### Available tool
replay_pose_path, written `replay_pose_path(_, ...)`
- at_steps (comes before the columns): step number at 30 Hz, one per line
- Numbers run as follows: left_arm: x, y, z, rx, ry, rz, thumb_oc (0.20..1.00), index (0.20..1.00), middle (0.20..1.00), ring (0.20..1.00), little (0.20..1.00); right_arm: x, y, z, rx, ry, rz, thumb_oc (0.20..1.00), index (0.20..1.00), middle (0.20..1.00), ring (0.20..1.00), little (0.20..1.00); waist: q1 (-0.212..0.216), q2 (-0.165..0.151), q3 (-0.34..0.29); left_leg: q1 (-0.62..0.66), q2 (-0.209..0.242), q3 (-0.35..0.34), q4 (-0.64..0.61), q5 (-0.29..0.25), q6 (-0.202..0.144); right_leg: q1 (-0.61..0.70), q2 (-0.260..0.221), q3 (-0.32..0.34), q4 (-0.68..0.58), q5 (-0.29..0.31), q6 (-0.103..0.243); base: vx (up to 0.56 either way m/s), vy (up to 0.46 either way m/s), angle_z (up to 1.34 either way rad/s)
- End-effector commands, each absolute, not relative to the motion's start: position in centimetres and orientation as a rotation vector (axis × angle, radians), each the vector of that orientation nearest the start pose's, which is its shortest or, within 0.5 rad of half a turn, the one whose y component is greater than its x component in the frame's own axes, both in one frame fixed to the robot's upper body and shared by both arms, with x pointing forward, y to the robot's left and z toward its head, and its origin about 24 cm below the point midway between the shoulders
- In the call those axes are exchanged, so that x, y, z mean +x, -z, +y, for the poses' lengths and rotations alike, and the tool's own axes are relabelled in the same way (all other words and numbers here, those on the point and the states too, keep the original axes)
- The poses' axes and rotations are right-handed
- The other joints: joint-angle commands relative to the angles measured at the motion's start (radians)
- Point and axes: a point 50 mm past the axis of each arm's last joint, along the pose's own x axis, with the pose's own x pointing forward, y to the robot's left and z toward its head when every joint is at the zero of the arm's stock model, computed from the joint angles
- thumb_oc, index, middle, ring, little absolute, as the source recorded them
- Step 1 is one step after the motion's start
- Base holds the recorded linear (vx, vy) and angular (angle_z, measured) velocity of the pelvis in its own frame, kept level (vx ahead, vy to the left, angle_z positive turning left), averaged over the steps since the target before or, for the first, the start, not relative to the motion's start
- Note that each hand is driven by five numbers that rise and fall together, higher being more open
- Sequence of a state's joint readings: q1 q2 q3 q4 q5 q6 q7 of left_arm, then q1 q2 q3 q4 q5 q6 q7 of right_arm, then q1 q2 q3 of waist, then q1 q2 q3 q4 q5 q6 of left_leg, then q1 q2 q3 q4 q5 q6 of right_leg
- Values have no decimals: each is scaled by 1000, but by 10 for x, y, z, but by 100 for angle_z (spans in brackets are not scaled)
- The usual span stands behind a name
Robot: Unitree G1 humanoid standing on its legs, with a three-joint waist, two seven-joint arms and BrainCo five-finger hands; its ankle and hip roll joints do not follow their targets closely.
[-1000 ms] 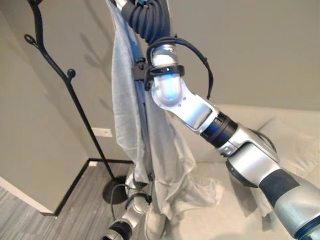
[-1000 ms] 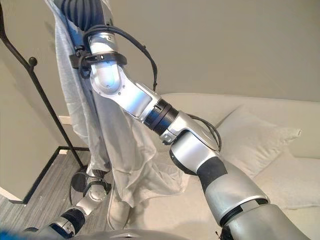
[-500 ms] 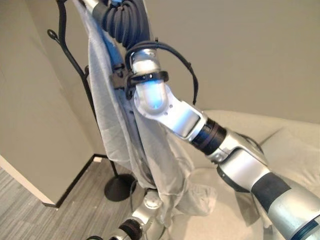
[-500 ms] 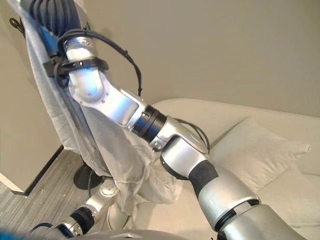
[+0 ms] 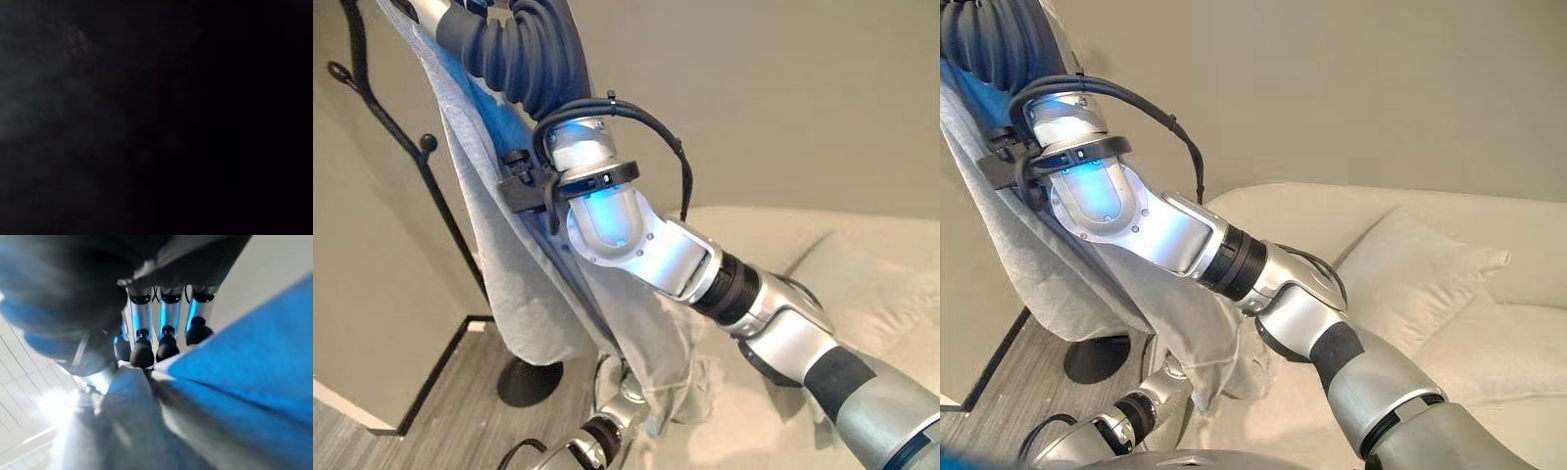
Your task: Hang the clothes on the sofa on the clothes rack.
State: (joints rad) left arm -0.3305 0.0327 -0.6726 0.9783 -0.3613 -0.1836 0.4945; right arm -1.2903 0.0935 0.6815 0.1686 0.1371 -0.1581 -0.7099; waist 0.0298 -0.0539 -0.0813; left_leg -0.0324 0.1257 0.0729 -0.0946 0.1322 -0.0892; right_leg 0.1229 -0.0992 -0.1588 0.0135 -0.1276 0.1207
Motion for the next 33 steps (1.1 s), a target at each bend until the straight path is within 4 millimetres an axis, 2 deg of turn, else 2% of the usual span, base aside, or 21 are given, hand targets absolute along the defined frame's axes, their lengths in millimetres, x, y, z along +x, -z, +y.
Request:
replay_pose_path(1,273,58,53,213,38,424,200,200,200,200,200,221,-357,93,232,-472,-1143,200,200,200,200,200,20,-23,18,-26,47,-14,7,-10,-31,-16,21,-3,-43,84,-58,0,0,0)
replay_pose_path(5,276,55,58,172,-4,415,200,200,200,200,200,225,-357,94,216,-445,-1133,200,200,200,200,200,26,-21,20,-23,48,-14,7,-9,-31,-14,22,-2,-40,82,-59,0,0,0)
replay_pose_path(9,284,44,68,32,-100,377,200,200,200,200,200,237,-358,96,158,-378,-1114,200,200,200,200,200,40,-16,20,-21,48,-20,7,-5,-31,-11,23,-8,-34,76,-61,0,0,0)
replay_pose_path(11,293,27,76,-103,-143,295,200,200,200,200,200,247,-361,95,79,-309,-1124,200,200,200,200,200,56,-13,20,-19,46,-28,7,-3,-30,-6,24,-14,-28,71,-63,0,-11,2)
replay_pose_path(13,294,22,79,-138,-150,270,200,200,200,200,200,250,-362,95,39,-292,-1131,200,200,200,200,200,60,-14,20,-18,44,-30,7,-2,-29,-4,25,-15,-27,70,-64,1,-11,3)
replay_pose_path(14,295,16,86,-178,-165,239,200,200,200,200,200,253,-364,93,12,-269,-1139,200,200,200,200,200,67,-14,19,-18,43,-33,7,-1,-29,-2,25,-17,-26,68,-64,2,-20,7)
replay_pose_path(15,298,2,100,-260,-193,165,200,200,200,200,200,264,-368,88,-76,-215,-1158,200,200,200,200,200,84,-15,16,-17,40,-38,7,1,-29,3,26,-24,-22,65,-64,6,-28,9)
replay_pose_path(16,298,-14,121,-323,-225,77,200,200,200,200,200,276,-378,78,-174,-140,-1183,200,200,200,200,200,99,-17,14,-17,38,-44,7,4,-28,8,27,-30,-20,63,-65,4,-26,16)
replay_pose_path(18,292,-28,146,-350,-260,-12,200,200,200,200,200,294,-390,58,-287,-51,-1201,200,200,200,200,200,109,-22,15,-14,36,-50,7,6,-29,16,28,-35,-20,60,-65,-2,-19,25)
replay_pose_path(19,285,-40,166,-366,-294,-83,200,200,200,200,200,306,-402,35,-362,27,-1215,200,200,200,200,200,113,-25,13,-16,35,-53,7,10,-30,18,30,-40,-19,59,-65,-18,-19,22)
replay_pose_path(21,277,-48,184,-341,-326,-136,200,200,200,200,200,317,-415,8,-428,106,-1222,200,200,200,200,200,111,-27,16,-15,36,-57,7,12,-33,20,33,-45,-17,57,-66,-29,-19,17)
replay_pose_path(22,270,-50,198,-299,-362,-159,200,200,200,200,200,325,-426,-18,-482,177,-1224,200,200,200,200,200,109,-29,16,-16,39,-58,7,15,-37,22,36,-49,-16,55,-67,-32,-17,17)
replay_pose_path(23,268,-49,202,-292,-379,-160,200,200,200,200,200,326,-431,-29,-503,205,-1228,200,200,200,200,200,107,-30,17,-17,40,-59,7,16,-39,22,37,-49,-15,55,-67,-28,-12,11)
replay_pose_path(26,260,-54,216,-263,-418,-190,200,200,200,200,200,324,-446,-52,-513,253,-1249,200,200,200,200,200,101,-31,17,-17,44,-61,7,17,-43,22,43,-50,-11,50,-69,-16,-4,-4)
replay_pose_path(28,255,-57,223,-244,-443,-212,200,200,200,200,200,323,-448,-62,-496,257,-1257,200,200,200,200,200,98,-32,18,-16,48,-60,7,17,-44,20,45,-50,-8,48,-70,-35,-14,-5)
replay_pose_path(30,251,-60,230,-216,-472,-230,200,200,200,200,200,322,-449,-68,-461,250,-1257,200,200,200,200,200,97,-32,19,-16,50,-59,7,18,-44,19,47,-49,-7,46,-71,-40,-17,-5)
replay_pose_path(33,243,-67,242,-139,-536,-264,200,200,200,200,200,315,-436,-80,-447,213,-1291,200,200,200,200,200,93,-27,22,-12,55,-53,7,19,-44,17,49,-46,-3,44,-73,-39,-18,-1)
